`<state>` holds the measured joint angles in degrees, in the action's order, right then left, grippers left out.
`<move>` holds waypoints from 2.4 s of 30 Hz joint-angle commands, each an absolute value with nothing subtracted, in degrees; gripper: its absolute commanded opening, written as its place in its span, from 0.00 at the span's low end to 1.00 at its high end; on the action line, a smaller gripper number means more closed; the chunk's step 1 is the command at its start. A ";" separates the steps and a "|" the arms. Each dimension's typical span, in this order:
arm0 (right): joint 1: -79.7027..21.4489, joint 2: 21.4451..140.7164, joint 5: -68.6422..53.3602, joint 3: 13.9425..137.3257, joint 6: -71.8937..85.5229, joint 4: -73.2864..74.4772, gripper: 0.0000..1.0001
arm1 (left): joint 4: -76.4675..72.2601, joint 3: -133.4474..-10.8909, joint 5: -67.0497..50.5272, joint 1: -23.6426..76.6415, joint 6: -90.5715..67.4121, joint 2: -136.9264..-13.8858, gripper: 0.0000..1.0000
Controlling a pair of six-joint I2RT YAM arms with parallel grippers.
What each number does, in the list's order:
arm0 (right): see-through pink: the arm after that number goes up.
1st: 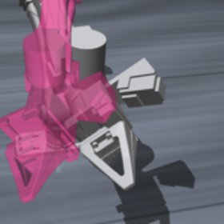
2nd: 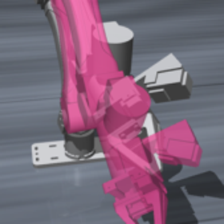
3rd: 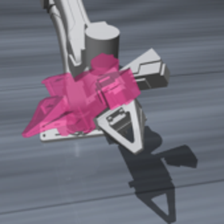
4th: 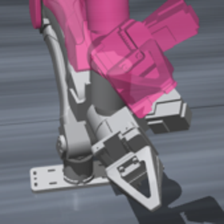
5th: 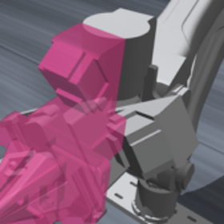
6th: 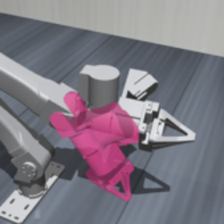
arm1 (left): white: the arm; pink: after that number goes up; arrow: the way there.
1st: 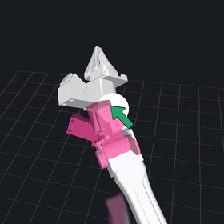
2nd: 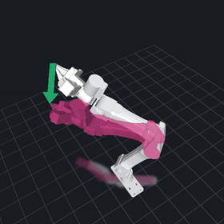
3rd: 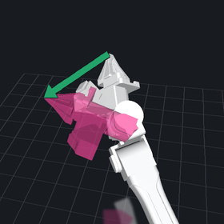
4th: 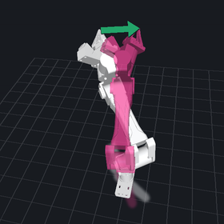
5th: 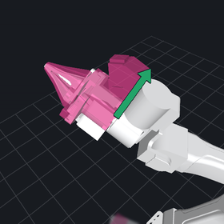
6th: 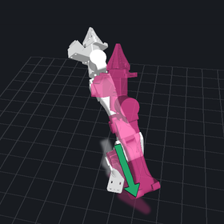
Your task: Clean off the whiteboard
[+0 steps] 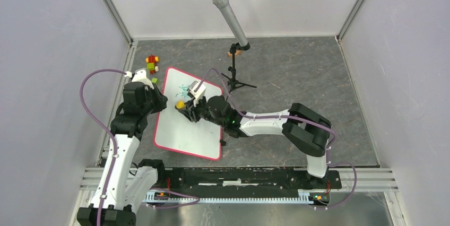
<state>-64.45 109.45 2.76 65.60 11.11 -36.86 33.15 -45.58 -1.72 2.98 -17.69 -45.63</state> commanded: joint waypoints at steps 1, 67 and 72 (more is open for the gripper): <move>-68.36 112.14 -2.67 60.77 12.94 -31.55 0.33 | 33.74 -45.51 -3.06 3.55 -17.96 -46.23 0.16; -71.54 99.45 0.18 37.20 15.73 -48.24 0.27 | 33.66 -45.58 -4.40 3.52 -17.79 -47.86 0.13; -70.89 101.95 3.13 31.28 19.85 -60.67 0.27 | 33.64 -45.57 -4.50 3.55 -17.73 -47.90 0.10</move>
<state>-70.76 99.11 3.07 35.29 16.21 -53.28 32.82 -45.56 -4.60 3.36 -17.69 -46.76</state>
